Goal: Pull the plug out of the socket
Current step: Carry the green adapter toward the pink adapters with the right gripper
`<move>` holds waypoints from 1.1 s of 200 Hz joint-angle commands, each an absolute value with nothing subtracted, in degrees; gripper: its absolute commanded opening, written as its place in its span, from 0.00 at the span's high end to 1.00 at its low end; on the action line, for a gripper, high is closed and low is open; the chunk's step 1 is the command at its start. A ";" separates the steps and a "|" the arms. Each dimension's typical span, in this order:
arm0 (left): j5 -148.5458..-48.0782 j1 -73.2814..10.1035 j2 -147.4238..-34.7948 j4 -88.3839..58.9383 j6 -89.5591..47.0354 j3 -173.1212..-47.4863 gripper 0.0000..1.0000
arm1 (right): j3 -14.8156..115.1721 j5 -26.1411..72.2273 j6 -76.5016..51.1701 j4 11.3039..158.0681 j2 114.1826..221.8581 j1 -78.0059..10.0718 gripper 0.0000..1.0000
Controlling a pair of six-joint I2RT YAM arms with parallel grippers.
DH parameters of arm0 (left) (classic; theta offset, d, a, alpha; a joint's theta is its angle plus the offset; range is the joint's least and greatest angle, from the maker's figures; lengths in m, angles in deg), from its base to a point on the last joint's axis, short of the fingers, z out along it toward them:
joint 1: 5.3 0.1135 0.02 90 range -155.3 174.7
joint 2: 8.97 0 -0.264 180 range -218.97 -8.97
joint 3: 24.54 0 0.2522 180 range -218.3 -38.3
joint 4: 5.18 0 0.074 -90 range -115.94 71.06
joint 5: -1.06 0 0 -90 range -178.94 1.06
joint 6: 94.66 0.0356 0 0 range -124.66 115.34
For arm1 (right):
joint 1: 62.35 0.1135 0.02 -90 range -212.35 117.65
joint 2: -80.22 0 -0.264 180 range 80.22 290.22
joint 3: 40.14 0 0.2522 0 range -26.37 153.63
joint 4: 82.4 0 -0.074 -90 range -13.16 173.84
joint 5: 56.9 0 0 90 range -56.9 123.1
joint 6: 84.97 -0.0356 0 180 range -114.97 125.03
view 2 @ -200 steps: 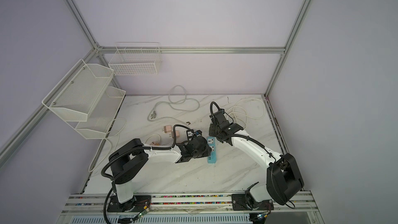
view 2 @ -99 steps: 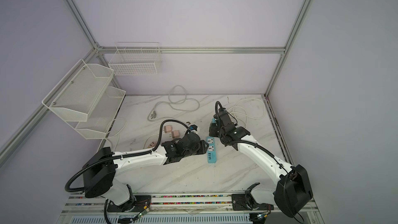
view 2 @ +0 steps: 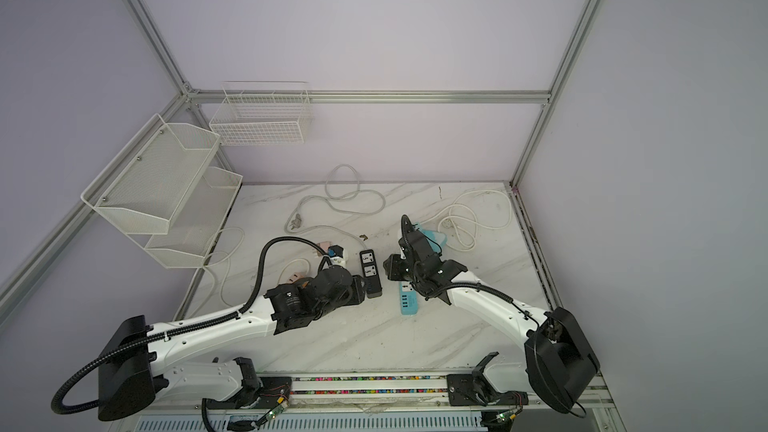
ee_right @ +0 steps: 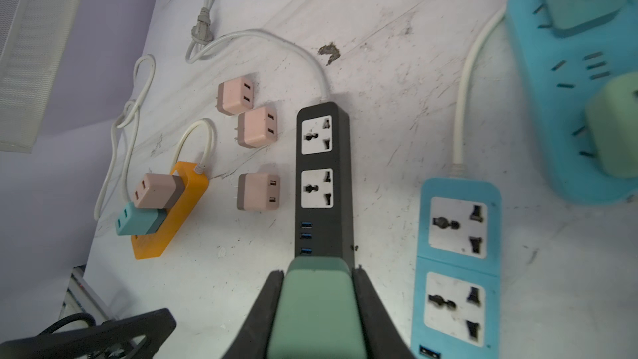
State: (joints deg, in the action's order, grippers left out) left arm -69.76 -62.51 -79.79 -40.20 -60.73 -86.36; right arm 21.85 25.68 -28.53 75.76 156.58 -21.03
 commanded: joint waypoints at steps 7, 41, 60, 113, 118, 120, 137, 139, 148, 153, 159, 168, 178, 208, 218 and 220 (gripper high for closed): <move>-65.88 -61.86 -76.16 -44.47 -59.50 -82.39 0.53 | 19.05 23.39 -34.23 85.98 159.10 -16.64 0.88; -65.47 -60.90 -73.17 -45.42 -60.69 -79.40 0.52 | 16.18 21.94 -38.80 94.39 164.06 -13.37 0.88; -65.39 -60.44 -71.54 -46.14 -61.14 -78.15 0.51 | 15.21 22.66 -40.28 98.20 165.94 -11.46 0.88; -64.86 -59.40 -68.00 -46.85 -64.05 -74.49 0.50 | 15.39 23.37 -42.25 103.82 171.92 -8.70 0.88; -64.84 -59.36 -67.74 -46.84 -64.31 -74.20 0.50 | 15.66 23.65 -42.28 103.74 172.41 -8.45 0.88; -64.81 -59.31 -67.65 -46.75 -64.39 -74.06 0.50 | 15.75 23.75 -42.26 103.78 172.64 -8.31 0.88; -64.95 -59.20 -67.00 -46.75 -64.94 -73.40 0.49 | 16.15 23.98 -42.53 104.97 174.40 -7.68 0.88; -64.95 -59.25 -66.98 -46.72 -64.95 -73.33 0.49 | 16.21 23.96 -42.59 105.18 174.65 -7.68 0.88; -64.95 -59.18 -66.72 -46.71 -65.03 -73.11 0.49 | 16.55 23.54 -42.92 105.91 175.81 -7.35 0.88; -64.83 -59.15 -66.67 -46.71 -65.04 -72.95 0.49 | 16.88 23.29 -42.87 106.06 176.51 -7.11 0.88; -64.84 -59.13 -66.62 -46.72 -65.20 -72.77 0.48 | 17.40 23.15 -42.87 105.95 177.35 -6.94 0.88; -64.77 -59.00 -66.54 -46.65 -65.42 -72.58 0.48 | 18.07 23.13 -42.80 105.65 178.28 -6.54 0.88; -64.77 -58.92 -66.53 -46.64 -65.62 -72.41 0.48 | 18.36 23.32 -42.79 105.97 179.02 -6.27 0.88; -64.89 -58.82 -66.36 -46.29 -65.64 -72.05 0.48 | 18.67 23.43 -43.21 106.78 180.77 -5.86 0.87; -64.95 -58.80 -66.36 -46.23 -65.80 -71.90 0.47 | 18.86 23.65 -43.12 106.62 181.25 -5.72 0.85; -64.95 -58.82 -66.36 -46.20 -65.82 -71.88 0.47 | 18.88 23.67 -43.08 106.57 181.32 -5.73 0.85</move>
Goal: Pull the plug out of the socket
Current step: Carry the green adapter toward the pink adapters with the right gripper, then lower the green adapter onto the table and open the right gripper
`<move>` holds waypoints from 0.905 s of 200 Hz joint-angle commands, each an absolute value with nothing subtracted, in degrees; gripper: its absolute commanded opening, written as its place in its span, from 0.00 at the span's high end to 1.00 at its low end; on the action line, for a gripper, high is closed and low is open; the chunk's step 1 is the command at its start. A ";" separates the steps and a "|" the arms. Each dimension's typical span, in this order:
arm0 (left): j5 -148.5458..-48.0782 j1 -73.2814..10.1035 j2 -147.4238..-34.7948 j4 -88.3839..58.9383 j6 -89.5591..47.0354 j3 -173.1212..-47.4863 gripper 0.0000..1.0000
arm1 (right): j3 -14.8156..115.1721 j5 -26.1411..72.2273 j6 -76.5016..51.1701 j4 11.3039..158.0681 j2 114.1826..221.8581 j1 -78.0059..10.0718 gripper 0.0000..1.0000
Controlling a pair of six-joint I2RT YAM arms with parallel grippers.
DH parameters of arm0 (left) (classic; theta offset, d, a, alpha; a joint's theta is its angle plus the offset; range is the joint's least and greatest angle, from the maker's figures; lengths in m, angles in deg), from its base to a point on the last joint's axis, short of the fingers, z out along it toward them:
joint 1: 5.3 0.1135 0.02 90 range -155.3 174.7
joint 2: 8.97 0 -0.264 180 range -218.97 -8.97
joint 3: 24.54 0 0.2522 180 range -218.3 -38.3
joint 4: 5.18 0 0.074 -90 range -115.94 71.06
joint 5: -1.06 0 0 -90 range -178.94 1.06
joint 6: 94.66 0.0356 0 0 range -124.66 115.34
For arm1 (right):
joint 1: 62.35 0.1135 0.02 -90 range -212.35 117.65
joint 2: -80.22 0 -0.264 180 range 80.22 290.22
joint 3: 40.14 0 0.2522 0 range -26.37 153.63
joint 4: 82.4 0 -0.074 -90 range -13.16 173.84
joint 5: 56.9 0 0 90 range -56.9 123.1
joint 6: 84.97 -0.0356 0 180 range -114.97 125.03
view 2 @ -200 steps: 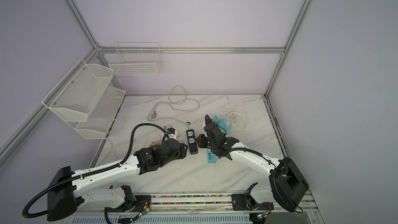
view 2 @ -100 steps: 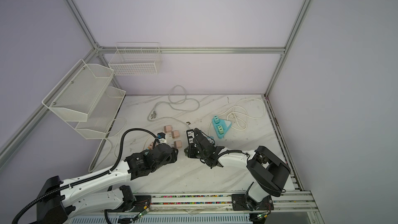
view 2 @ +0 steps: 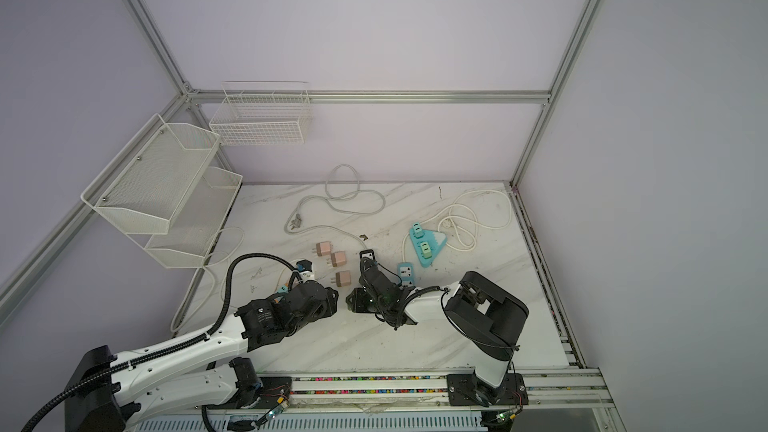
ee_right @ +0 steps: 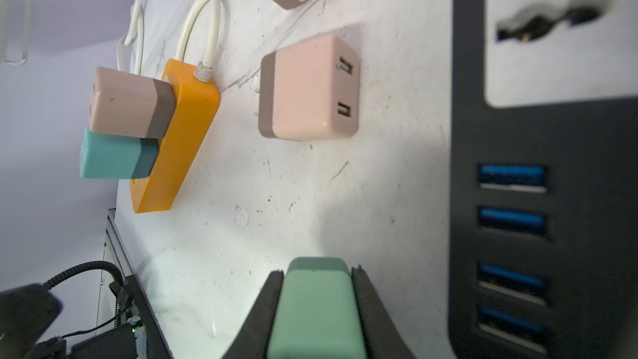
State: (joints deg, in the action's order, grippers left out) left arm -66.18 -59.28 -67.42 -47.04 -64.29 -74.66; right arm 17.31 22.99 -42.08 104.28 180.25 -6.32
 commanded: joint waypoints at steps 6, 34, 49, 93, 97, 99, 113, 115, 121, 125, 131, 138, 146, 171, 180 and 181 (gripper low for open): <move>-65.02 -58.74 -66.36 -46.21 -65.86 -71.88 0.47 | 19.13 23.93 -42.97 106.14 181.59 -5.65 0.84; -65.47 -58.65 -66.19 -46.27 -66.13 -71.67 0.47 | 19.42 25.07 -42.16 104.44 182.00 -5.51 0.77; -65.48 -58.61 -66.10 -46.08 -66.34 -71.29 0.47 | 19.83 25.53 -41.72 103.35 182.04 -5.54 0.72; -65.74 -58.48 -65.42 -45.57 -65.93 -70.84 0.46 | 21.42 27.81 -40.87 99.07 180.94 -5.46 0.62; -65.67 -58.48 -65.32 -45.65 -66.00 -70.82 0.46 | 21.45 28.08 -40.85 98.76 180.75 -5.47 0.61; -65.66 -58.48 -65.24 -45.59 -66.00 -70.82 0.46 | 21.44 28.21 -40.80 98.51 180.62 -5.48 0.60; -65.65 -58.39 -64.83 -45.56 -66.00 -70.75 0.46 | 21.61 28.67 -40.43 97.54 179.84 -5.48 0.55; -65.65 -58.41 -64.79 -45.57 -65.94 -70.78 0.46 | 21.66 28.76 -40.46 97.32 179.74 -5.46 0.55; -65.61 -58.39 -64.65 -45.50 -65.91 -70.81 0.46 | 21.79 28.95 -40.31 96.76 179.51 -5.41 0.52; -65.59 -58.41 -64.54 -45.49 -65.92 -70.82 0.46 | 21.87 29.00 -40.19 96.40 179.31 -5.48 0.50; -65.61 -58.39 -64.43 -45.47 -65.92 -70.81 0.46 | 22.01 29.05 -40.03 95.96 179.23 -5.48 0.48; -65.65 -58.38 -64.26 -45.48 -65.83 -70.82 0.46 | 22.26 28.97 -39.88 95.19 179.04 -5.48 0.46; -65.74 -58.39 -64.12 -45.42 -65.82 -70.81 0.46 | 22.56 29.04 -39.52 94.47 178.66 -5.48 0.43; -66.34 -58.29 -63.57 -45.45 -65.36 -71.23 0.46 | 23.72 30.13 -38.27 91.54 176.65 -5.46 0.34; -66.60 -58.30 -63.33 -45.35 -64.98 -71.56 0.46 | 23.85 30.49 -38.30 90.87 175.50 -5.48 0.32; -66.61 -58.30 -63.31 -45.33 -64.92 -71.59 0.46 | 23.83 30.61 -38.34 90.82 175.41 -5.44 0.31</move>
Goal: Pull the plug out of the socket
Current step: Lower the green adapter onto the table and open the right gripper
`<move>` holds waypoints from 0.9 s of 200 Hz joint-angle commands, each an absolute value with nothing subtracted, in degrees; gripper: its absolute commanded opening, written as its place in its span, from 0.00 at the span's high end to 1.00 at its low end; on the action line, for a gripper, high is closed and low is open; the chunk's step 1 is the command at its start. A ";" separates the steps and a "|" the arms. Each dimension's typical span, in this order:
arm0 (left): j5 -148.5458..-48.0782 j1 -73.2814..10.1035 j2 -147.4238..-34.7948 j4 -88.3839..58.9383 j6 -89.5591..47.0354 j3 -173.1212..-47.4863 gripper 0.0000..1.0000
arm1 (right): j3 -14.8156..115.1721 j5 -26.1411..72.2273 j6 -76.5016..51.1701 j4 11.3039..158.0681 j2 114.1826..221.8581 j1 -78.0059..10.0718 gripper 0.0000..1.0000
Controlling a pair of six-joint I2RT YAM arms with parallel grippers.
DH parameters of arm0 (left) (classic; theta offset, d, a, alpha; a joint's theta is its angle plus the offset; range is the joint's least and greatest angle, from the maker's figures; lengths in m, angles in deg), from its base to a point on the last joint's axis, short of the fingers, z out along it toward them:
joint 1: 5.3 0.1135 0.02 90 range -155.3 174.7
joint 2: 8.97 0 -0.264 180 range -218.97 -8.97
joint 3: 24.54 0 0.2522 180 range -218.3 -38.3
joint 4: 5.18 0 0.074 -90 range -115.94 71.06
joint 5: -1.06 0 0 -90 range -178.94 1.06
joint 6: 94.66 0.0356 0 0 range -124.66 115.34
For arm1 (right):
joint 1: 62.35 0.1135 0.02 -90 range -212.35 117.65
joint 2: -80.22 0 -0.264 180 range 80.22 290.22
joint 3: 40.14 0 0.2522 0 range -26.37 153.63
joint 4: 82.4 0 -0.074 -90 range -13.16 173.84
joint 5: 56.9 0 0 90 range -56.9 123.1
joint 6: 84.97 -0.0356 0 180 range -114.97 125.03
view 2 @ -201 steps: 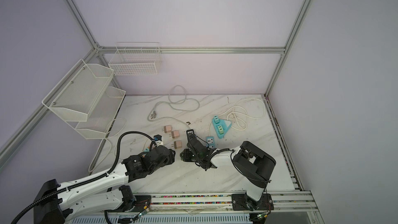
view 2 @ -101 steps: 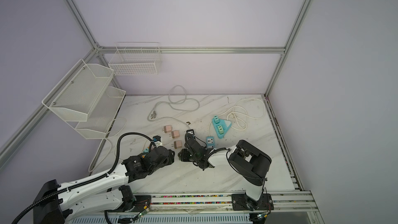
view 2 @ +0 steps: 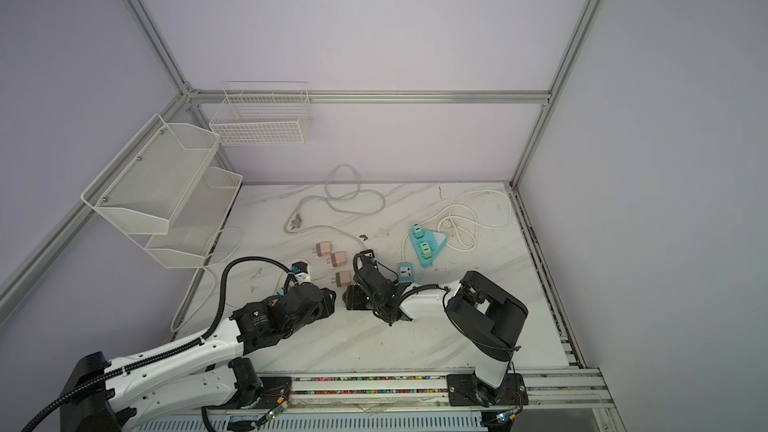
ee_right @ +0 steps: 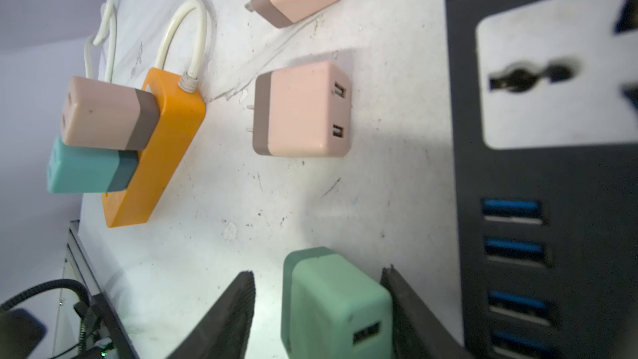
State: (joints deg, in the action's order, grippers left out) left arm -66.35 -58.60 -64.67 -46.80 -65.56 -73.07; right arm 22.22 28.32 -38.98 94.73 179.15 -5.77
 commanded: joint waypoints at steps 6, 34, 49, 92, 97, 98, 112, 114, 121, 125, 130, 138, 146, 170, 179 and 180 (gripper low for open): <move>-66.62 -58.30 -63.21 -45.27 -64.63 -71.76 0.46 | 23.90 31.11 -38.39 90.27 174.55 -5.45 0.30; -66.96 -58.30 -63.11 -45.33 -63.35 -72.87 0.46 | 23.94 32.59 -38.29 88.70 170.33 -5.68 0.18; -67.53 -58.30 -63.11 -45.30 -62.71 -73.71 0.46 | 25.11 33.34 -37.20 86.20 169.11 -6.30 0.14; -68.84 -58.30 -64.13 -44.96 -60.94 -76.17 0.44 | 28.43 38.93 -33.56 77.44 163.42 -10.66 0.14; -68.92 -58.30 -64.44 -44.96 -60.68 -76.54 0.43 | 28.74 39.37 -33.10 76.20 162.86 -11.71 0.14; -68.91 -58.30 -64.52 -44.96 -60.66 -76.58 0.43 | 28.78 39.49 -33.02 75.97 162.76 -11.98 0.14; -69.03 -58.30 -65.35 -44.53 -59.78 -77.51 0.41 | 30.02 40.61 -31.79 72.56 161.90 -15.45 0.14; -69.00 -58.30 -65.47 -44.52 -59.70 -77.61 0.41 | 30.22 40.71 -31.48 72.03 161.83 -15.95 0.14; -68.91 -58.30 -65.94 -44.52 -59.27 -78.25 0.40 | 31.08 41.30 -30.55 70.18 161.65 -17.55 0.14; -68.91 -58.34 -66.20 -44.48 -59.16 -78.64 0.40 | 31.70 41.89 -29.96 69.04 161.62 -18.33 0.14; -68.95 -58.29 -66.47 -44.49 -59.01 -78.96 0.39 | 32.48 43.22 -29.10 67.53 161.67 -19.08 0.14; -69.05 -58.25 -66.88 -44.04 -58.82 -79.49 0.39 | 33.75 45.87 -28.22 64.99 161.97 -20.10 0.14; -69.08 -58.30 -67.22 -43.37 -58.50 -79.70 0.38 | 35.07 47.51 -27.21 63.05 162.43 -21.40 0.14; -69.41 -58.29 -68.66 -41.01 -57.32 -79.96 0.38 | 37.65 50.25 -25.47 59.74 163.99 -25.72 0.14; -69.69 -58.26 -69.20 -40.04 -56.91 -80.12 0.37 | 38.26 51.33 -25.38 58.88 164.64 -27.17 0.13; -69.69 -58.28 -69.27 -39.99 -56.89 -80.13 0.37 | 38.38 51.44 -25.38 58.70 164.79 -27.32 0.13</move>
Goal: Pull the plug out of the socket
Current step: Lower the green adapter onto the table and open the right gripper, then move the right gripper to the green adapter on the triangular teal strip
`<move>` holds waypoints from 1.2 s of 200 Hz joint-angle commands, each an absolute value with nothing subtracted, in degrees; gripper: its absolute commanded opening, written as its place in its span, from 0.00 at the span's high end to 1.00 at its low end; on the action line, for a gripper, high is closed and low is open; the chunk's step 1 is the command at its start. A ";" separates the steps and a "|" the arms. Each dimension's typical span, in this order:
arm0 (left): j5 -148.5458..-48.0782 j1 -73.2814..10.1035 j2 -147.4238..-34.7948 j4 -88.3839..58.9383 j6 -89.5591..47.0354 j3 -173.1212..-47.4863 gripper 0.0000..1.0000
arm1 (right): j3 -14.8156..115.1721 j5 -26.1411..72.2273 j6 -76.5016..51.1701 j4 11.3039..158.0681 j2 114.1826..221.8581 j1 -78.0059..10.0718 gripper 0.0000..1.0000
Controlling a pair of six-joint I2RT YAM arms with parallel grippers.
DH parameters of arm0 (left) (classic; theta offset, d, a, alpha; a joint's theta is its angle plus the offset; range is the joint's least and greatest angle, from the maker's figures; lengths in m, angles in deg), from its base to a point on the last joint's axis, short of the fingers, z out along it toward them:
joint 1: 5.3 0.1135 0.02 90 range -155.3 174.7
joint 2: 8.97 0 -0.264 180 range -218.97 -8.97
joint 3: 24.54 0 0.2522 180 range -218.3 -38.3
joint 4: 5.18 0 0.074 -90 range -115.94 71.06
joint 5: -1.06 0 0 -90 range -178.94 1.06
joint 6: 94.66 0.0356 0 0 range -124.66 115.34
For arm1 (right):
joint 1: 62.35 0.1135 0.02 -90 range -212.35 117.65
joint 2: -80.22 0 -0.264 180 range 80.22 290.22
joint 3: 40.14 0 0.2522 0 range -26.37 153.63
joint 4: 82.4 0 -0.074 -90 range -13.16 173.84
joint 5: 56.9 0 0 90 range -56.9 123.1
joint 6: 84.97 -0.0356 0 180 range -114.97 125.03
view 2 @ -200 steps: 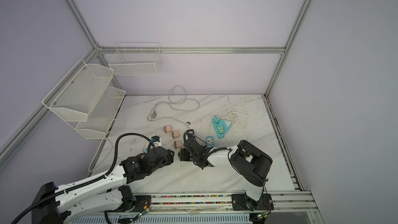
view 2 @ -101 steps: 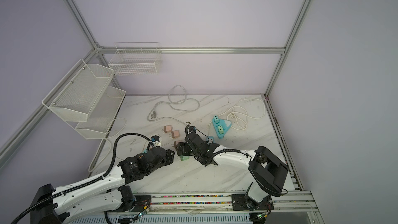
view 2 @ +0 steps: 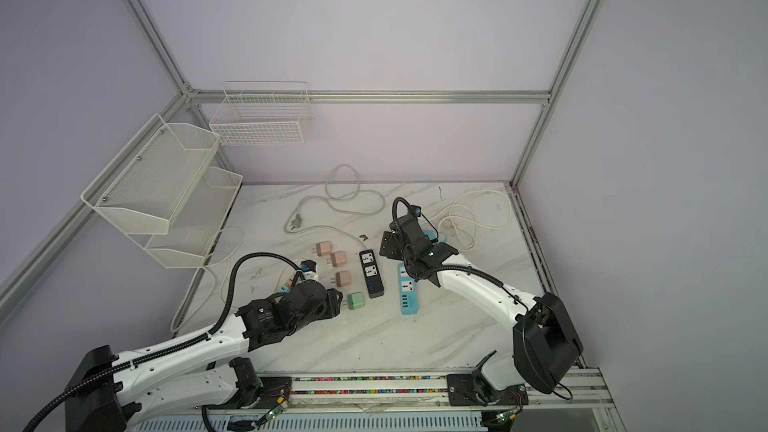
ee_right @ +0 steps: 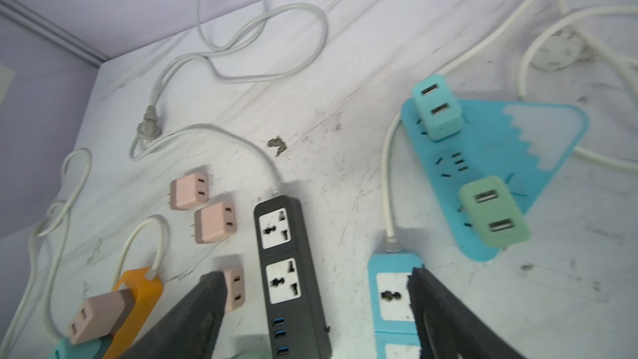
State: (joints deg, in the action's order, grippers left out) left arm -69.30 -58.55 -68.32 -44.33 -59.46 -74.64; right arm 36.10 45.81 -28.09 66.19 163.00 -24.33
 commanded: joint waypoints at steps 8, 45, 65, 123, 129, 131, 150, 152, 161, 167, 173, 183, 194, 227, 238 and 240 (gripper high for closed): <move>-70.08 -58.30 -69.81 -39.25 -56.61 -80.38 0.37 | 38.99 52.11 -25.46 57.89 165.49 -28.31 0.13; -70.63 -58.30 -72.27 -37.62 -55.22 -82.17 0.36 | 40.36 51.98 -24.35 57.57 169.93 -32.14 0.15; -70.85 -58.30 -73.25 -36.97 -54.93 -82.80 0.36 | 41.34 52.84 -23.64 57.71 172.45 -32.73 0.18; -71.91 -58.22 -75.36 -34.65 -55.08 -82.92 0.36 | 43.86 54.37 -21.64 57.91 179.31 -32.95 0.30; -71.97 -58.22 -75.62 -34.58 -55.17 -82.95 0.36 | 43.83 54.23 -21.52 57.91 179.86 -32.99 0.32; -72.00 -58.21 -75.66 -34.52 -55.19 -82.97 0.36 | 43.82 54.20 -21.51 57.91 179.99 -32.99 0.32; -72.23 -58.21 -76.18 -34.15 -55.29 -82.95 0.35 | 43.60 54.10 -21.32 58.06 181.35 -32.99 0.37; -72.24 -58.21 -76.26 -34.08 -55.35 -83.00 0.35 | 43.61 54.08 -21.29 58.03 181.44 -32.99 0.38; -72.38 -58.21 -76.43 -33.91 -55.37 -82.99 0.35 | 43.54 54.20 -21.10 58.16 181.81 -32.97 0.40; -72.55 -58.22 -76.55 -33.82 -55.45 -82.95 0.35 | 43.35 54.23 -20.84 58.32 182.04 -33.02 0.40; -72.67 -58.15 -76.72 -33.61 -55.45 -82.93 0.35 | 43.23 54.34 -20.64 58.37 182.27 -33.05 0.42; -72.94 -58.12 -76.97 -33.29 -55.45 -82.88 0.35 | 42.96 55.08 -20.41 58.43 182.60 -33.01 0.44; -73.03 -58.14 -77.16 -33.07 -55.53 -82.88 0.35 | 42.70 55.33 -20.11 58.52 183.11 -33.11 0.45; -73.56 -58.17 -77.56 -32.44 -55.88 -82.52 0.35 | 42.79 54.85 -19.58 58.44 183.76 -33.26 0.52; -73.73 -58.12 -77.61 -32.52 -55.87 -82.60 0.35 | 42.54 54.89 -19.58 58.35 183.43 -33.21 0.54; -73.73 -58.12 -77.65 -32.53 -55.89 -82.60 0.34 | 42.47 54.91 -19.58 58.35 183.30 -33.25 0.54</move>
State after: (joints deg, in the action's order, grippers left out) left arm -73.24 -58.55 -77.67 -34.71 -56.07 -78.38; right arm 42.86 53.91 -20.05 59.45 183.42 -33.07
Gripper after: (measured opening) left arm 0.653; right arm 0.475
